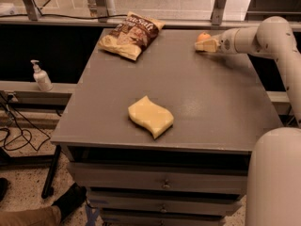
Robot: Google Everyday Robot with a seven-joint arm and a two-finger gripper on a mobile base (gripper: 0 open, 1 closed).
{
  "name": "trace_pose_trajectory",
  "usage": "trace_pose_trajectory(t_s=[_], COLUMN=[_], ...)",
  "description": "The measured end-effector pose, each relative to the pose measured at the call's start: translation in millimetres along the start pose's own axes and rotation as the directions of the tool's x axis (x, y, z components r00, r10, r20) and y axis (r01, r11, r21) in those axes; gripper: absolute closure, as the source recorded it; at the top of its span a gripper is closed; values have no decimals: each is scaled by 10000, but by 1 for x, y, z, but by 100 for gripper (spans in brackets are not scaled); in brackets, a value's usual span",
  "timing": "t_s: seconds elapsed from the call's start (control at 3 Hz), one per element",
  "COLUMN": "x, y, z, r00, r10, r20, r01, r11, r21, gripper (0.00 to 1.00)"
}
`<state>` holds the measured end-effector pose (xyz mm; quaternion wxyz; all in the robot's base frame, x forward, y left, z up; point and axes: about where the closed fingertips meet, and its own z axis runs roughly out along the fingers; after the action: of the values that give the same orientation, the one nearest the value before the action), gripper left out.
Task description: Move orange near sponge
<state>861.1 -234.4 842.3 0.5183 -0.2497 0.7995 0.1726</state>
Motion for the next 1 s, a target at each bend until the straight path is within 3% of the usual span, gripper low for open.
trace_pose_trajectory(t_s=[0.67,1.0], x=[-2,-2], y=[8,27], z=[-29,-57], r00=[9997,9998], r10=[245,178], r20=[36,-26], r01=[-244,-179], r11=[9993,9979], r21=[-266,-615], gripper=[88,100])
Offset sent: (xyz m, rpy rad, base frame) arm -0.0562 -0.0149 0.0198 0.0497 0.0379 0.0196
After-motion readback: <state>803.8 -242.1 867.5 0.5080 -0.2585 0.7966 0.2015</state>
